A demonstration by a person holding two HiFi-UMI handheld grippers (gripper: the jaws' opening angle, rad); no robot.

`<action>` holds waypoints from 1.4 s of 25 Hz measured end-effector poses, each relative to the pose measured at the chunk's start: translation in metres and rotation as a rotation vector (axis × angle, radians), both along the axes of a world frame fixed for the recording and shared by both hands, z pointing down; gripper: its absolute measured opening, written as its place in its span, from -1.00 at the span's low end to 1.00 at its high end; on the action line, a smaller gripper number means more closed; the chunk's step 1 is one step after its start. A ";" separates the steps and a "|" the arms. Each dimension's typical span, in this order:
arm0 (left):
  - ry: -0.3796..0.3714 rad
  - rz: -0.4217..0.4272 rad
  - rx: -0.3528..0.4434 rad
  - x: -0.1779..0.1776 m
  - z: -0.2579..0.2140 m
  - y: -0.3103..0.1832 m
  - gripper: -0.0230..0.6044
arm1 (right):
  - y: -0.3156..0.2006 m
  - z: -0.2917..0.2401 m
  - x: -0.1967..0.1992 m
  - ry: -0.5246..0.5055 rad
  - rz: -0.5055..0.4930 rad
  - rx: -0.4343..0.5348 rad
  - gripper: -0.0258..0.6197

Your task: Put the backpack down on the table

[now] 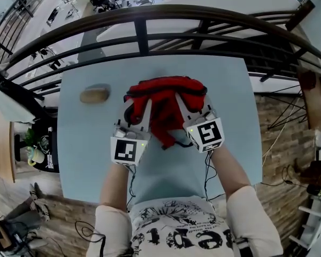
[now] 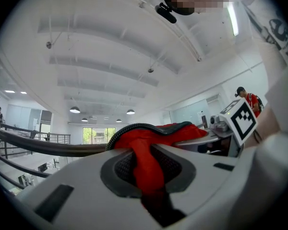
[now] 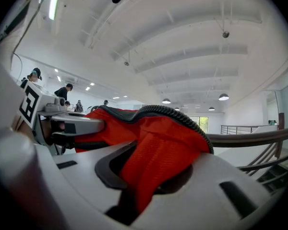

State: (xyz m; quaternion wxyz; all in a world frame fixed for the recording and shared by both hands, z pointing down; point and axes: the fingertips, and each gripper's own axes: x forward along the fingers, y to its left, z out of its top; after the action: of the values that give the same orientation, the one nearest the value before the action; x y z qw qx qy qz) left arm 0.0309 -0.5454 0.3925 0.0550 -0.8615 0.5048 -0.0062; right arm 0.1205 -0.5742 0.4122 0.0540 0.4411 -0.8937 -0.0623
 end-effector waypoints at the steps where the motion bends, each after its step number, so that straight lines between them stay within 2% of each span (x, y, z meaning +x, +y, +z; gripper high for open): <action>1: 0.005 0.001 -0.012 0.001 0.005 0.004 -0.77 | 0.004 0.005 0.001 0.003 0.000 -0.012 -0.72; 12: 0.038 -0.012 -0.099 -0.003 0.043 0.057 -0.73 | 0.058 0.043 0.001 -0.032 -0.013 -0.134 -0.68; 20: 0.047 -0.037 -0.152 -0.003 0.088 0.091 -0.72 | 0.098 0.088 0.001 0.002 -0.074 -0.253 -0.65; 35: 0.026 -0.074 -0.291 -0.003 0.169 0.169 -0.62 | 0.174 0.163 0.014 0.016 -0.070 -0.336 -0.39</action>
State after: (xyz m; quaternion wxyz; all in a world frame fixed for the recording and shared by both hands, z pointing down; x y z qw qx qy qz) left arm 0.0280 -0.3768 0.5618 -0.0771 -0.8413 0.5305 -0.0700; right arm 0.1344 -0.4005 0.5757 0.1322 0.3941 -0.9057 0.0828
